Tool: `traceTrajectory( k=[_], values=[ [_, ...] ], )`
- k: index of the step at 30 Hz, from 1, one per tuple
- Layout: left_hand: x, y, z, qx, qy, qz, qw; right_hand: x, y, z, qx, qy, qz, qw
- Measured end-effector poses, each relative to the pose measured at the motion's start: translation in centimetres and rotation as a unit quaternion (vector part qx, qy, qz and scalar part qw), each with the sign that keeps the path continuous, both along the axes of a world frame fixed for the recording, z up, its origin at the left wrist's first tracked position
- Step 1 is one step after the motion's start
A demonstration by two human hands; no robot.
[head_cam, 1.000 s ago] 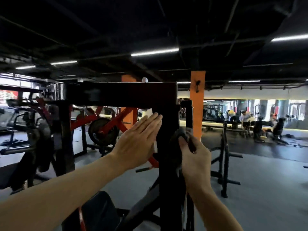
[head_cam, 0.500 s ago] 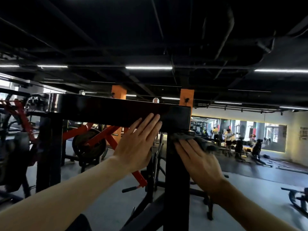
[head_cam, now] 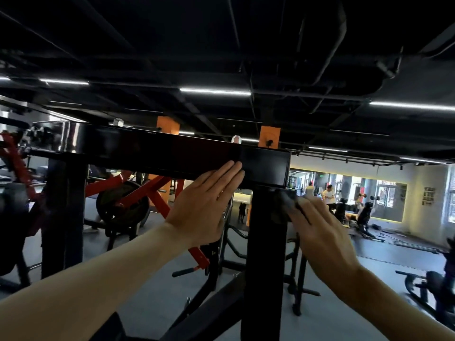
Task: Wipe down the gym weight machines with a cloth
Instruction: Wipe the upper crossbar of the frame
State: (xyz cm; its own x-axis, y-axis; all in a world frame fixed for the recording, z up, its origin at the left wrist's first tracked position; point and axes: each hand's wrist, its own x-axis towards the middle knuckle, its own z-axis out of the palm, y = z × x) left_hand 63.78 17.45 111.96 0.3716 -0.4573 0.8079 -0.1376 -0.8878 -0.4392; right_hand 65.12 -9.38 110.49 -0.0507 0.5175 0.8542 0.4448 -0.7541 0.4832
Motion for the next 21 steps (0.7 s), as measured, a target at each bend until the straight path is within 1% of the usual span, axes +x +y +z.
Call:
traceTrajectory(
  k=[2,4,5,7,9,11,14,16,19,21],
  values=[
    [0.0,0.1,0.0,0.002,-0.003,-0.001,1.0,-0.9,1.3,1.1,0.027,-0.004,0.028,0.999],
    [0.0,0.2,0.0,0.0,-0.006,-0.007,1.0,-0.9,4.1,3.2,0.028,0.012,0.057,0.998],
    [0.0,0.3,0.0,-0.008,-0.01,-0.007,1.0,-0.6,5.4,4.0,0.006,0.028,0.048,0.998],
    [-0.1,0.8,-0.1,-0.037,-0.031,0.007,0.999,0.4,6.8,5.1,-0.059,0.044,-0.011,0.997],
    [-0.1,1.5,-0.5,-0.076,-0.057,0.029,0.995,0.5,5.6,5.7,-0.086,0.077,-0.044,0.992],
    [-0.1,2.3,-0.9,-0.096,-0.074,0.036,0.992,0.4,3.1,5.8,-0.071,0.088,-0.059,0.992],
    [-0.1,2.8,-0.9,-0.095,-0.069,0.022,0.993,0.0,0.9,5.7,-0.025,0.087,-0.094,0.991],
    [-0.2,2.8,-0.9,-0.106,-0.058,0.023,0.992,-0.3,3.1,5.7,-0.019,0.077,-0.097,0.992],
    [-0.3,2.8,-0.9,-0.107,-0.042,0.035,0.993,-0.8,7.7,5.6,-0.037,0.076,-0.081,0.993],
    [-0.5,3.0,-0.8,-0.099,-0.04,0.041,0.993,-1.2,8.6,5.7,-0.048,0.086,-0.071,0.993]
  ],
)
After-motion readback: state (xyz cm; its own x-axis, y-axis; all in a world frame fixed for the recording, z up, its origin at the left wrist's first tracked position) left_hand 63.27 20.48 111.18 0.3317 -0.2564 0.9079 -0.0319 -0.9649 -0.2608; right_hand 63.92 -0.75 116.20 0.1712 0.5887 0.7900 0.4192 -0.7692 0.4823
